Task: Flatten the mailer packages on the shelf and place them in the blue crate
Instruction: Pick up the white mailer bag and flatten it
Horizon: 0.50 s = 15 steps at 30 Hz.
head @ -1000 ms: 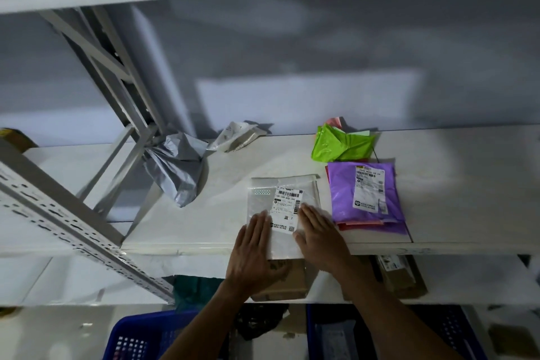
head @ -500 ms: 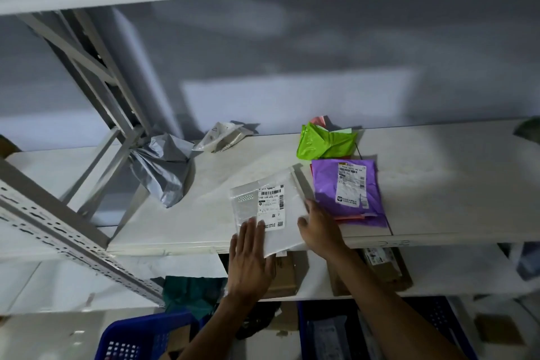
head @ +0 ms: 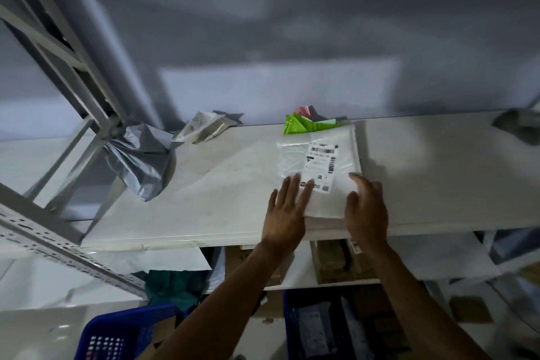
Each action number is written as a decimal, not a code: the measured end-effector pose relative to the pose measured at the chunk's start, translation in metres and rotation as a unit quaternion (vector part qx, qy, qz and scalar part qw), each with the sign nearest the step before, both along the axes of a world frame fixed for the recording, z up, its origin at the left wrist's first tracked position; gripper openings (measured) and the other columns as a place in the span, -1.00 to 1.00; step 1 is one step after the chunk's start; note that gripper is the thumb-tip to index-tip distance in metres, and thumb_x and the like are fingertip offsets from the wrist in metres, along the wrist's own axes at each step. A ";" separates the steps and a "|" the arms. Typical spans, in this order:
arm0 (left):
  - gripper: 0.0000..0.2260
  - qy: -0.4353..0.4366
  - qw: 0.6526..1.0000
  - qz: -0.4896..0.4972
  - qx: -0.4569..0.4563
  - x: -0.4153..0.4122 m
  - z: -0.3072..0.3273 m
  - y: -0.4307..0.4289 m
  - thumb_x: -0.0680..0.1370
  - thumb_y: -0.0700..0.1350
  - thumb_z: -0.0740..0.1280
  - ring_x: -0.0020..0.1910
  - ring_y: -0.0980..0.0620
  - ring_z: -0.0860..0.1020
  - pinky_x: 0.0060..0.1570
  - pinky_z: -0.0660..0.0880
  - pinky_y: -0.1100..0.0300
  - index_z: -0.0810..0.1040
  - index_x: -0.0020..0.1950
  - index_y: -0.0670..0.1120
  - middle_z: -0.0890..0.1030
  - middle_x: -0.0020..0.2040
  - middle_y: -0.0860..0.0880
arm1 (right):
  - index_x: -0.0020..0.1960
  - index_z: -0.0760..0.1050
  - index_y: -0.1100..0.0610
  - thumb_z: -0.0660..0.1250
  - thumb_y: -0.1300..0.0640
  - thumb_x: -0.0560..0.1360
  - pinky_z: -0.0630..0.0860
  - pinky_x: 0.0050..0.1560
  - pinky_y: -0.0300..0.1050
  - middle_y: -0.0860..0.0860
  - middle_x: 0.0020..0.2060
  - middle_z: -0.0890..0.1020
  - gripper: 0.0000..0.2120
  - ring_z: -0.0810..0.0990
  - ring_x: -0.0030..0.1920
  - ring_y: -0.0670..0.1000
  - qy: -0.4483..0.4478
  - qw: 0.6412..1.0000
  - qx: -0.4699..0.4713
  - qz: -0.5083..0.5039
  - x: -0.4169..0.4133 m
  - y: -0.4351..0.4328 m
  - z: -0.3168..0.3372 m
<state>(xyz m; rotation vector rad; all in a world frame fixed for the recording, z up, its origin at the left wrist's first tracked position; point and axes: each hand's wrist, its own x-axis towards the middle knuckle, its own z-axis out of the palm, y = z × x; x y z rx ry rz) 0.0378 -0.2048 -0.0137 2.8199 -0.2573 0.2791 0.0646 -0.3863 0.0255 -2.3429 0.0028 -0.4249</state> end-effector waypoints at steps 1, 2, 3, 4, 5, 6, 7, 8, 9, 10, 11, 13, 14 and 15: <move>-0.27 0.008 1.000 -0.021 0.013 0.008 0.002 -0.007 0.58 -0.18 0.23 0.63 -0.14 -0.10 0.55 0.02 -0.16 -0.06 0.65 0.10 -0.05 0.66 -0.10 | 0.45 0.41 0.08 0.22 0.23 0.62 0.42 -0.08 -0.18 0.16 0.25 0.44 -0.60 0.55 0.14 0.15 0.025 0.999 -0.002 -0.023 0.004 -0.011 -0.002; -0.26 0.020 0.999 -0.039 0.026 0.016 0.002 -0.012 0.54 -0.17 0.26 0.63 -0.16 -0.05 0.54 0.08 -0.21 -0.01 0.65 0.10 -0.01 0.66 -0.12 | 0.47 0.38 0.07 0.23 0.22 0.61 0.43 -0.03 -0.13 0.17 0.24 0.43 -0.57 0.53 0.17 0.17 0.055 0.997 -0.007 -0.044 0.009 -0.020 -0.006; -0.27 0.029 0.997 -0.053 0.037 0.022 -0.001 -0.015 0.52 -0.13 0.28 0.63 -0.18 0.00 0.52 0.14 -0.25 0.05 0.64 0.08 0.03 0.65 -0.14 | 0.49 0.35 0.06 0.24 0.20 0.59 0.45 0.04 -0.05 0.18 0.25 0.41 -0.54 0.49 0.21 0.20 0.086 0.994 -0.021 -0.059 0.014 -0.028 -0.010; -0.30 0.035 0.996 -0.063 0.048 0.026 -0.004 -0.017 0.52 -0.04 0.31 0.62 -0.21 0.05 0.49 0.19 -0.28 0.10 0.63 0.06 0.07 0.64 -0.16 | 0.50 0.33 0.06 0.26 0.18 0.57 0.46 0.13 0.03 0.19 0.27 0.40 -0.51 0.46 0.24 0.21 0.103 0.991 -0.046 -0.065 0.016 -0.032 -0.014; -0.31 0.038 0.995 -0.067 0.058 0.030 -0.007 -0.017 0.53 0.09 0.31 0.61 -0.22 0.08 0.47 0.20 -0.30 0.14 0.62 0.05 0.09 0.63 -0.19 | 0.50 0.33 0.07 0.28 0.16 0.56 0.45 0.19 0.08 0.19 0.30 0.40 -0.49 0.43 0.27 0.22 0.103 0.990 -0.079 -0.060 0.020 -0.034 -0.018; -0.27 0.040 0.995 -0.068 0.065 0.032 -0.009 -0.017 0.51 0.24 0.30 0.60 -0.23 0.09 0.48 0.18 -0.30 0.17 0.61 0.03 0.11 0.63 -0.20 | 0.50 0.33 0.09 0.28 0.16 0.56 0.43 0.25 0.11 0.19 0.34 0.39 -0.49 0.40 0.31 0.22 0.091 0.989 -0.111 -0.048 0.024 -0.033 -0.022; -0.23 0.036 0.995 -0.068 0.064 0.032 -0.009 -0.018 0.47 0.35 0.27 0.60 -0.22 0.11 0.50 0.15 -0.28 0.22 0.59 0.02 0.14 0.61 -0.21 | 0.50 0.34 0.11 0.27 0.15 0.57 0.40 0.29 0.13 0.19 0.38 0.38 -0.50 0.38 0.35 0.21 0.075 0.988 -0.135 -0.029 0.027 -0.030 -0.024; -0.21 0.026 0.996 -0.069 0.057 0.033 -0.009 -0.018 0.44 0.41 0.25 0.58 -0.20 0.15 0.50 0.14 -0.24 0.29 0.56 0.01 0.20 0.59 -0.21 | 0.51 0.34 0.12 0.25 0.14 0.59 0.37 0.34 0.13 0.18 0.44 0.36 -0.51 0.34 0.41 0.21 0.061 0.986 -0.155 -0.004 0.032 -0.025 -0.026; -0.25 0.006 0.996 -0.072 0.044 0.033 -0.005 -0.019 0.44 0.42 0.24 0.55 -0.19 0.22 0.49 0.16 -0.21 0.37 0.50 0.00 0.28 0.54 -0.21 | 0.52 0.33 0.12 0.21 0.11 0.61 0.32 0.40 0.13 0.16 0.49 0.34 -0.52 0.30 0.46 0.19 0.049 0.984 -0.169 0.021 0.036 -0.019 -0.026; -0.34 -0.019 0.997 -0.073 0.028 0.036 -0.001 -0.020 0.48 0.37 0.24 0.51 -0.18 0.28 0.48 0.21 -0.18 0.44 0.43 -0.02 0.36 0.49 -0.20 | 0.53 0.33 0.12 0.16 0.08 0.61 0.29 0.44 0.11 0.14 0.52 0.31 -0.51 0.27 0.50 0.17 0.042 0.982 -0.177 0.043 0.042 -0.012 -0.027; -0.45 -0.047 0.996 -0.072 0.014 0.040 0.002 -0.021 0.54 0.29 0.23 0.47 -0.19 0.33 0.45 0.27 -0.17 0.48 0.38 -0.04 0.41 0.44 -0.20 | 0.52 0.34 0.14 0.12 0.05 0.61 0.27 0.46 0.10 0.14 0.54 0.30 -0.50 0.27 0.52 0.16 0.035 0.980 -0.184 0.062 0.046 -0.006 -0.027; -0.58 -0.072 0.995 -0.069 -0.002 0.053 0.011 -0.024 0.62 0.09 0.18 0.45 -0.20 0.35 0.41 0.32 -0.14 0.46 0.39 -0.10 0.43 0.43 -0.22 | 0.50 0.37 0.19 0.15 0.04 0.59 0.30 0.45 0.11 0.17 0.52 0.34 -0.49 0.29 0.53 0.16 0.024 0.972 -0.208 0.106 0.056 0.001 -0.032; -0.57 -0.070 0.995 -0.070 0.002 0.060 0.013 -0.026 0.63 0.03 0.14 0.49 -0.20 0.33 0.43 0.31 -0.12 0.41 0.45 -0.13 0.40 0.47 -0.22 | 0.49 0.37 0.21 0.21 0.04 0.58 0.33 0.45 0.14 0.19 0.51 0.36 -0.48 0.30 0.52 0.18 0.022 0.966 -0.225 0.127 0.060 0.002 -0.037; -0.53 -0.057 0.996 -0.074 0.011 0.067 0.012 -0.027 0.65 0.01 0.08 0.53 -0.20 0.28 0.47 0.29 -0.10 0.35 0.51 -0.16 0.35 0.52 -0.23 | 0.49 0.36 0.23 0.23 0.04 0.57 0.37 0.44 0.17 0.20 0.49 0.38 -0.47 0.33 0.51 0.20 0.029 0.960 -0.237 0.146 0.065 0.003 -0.042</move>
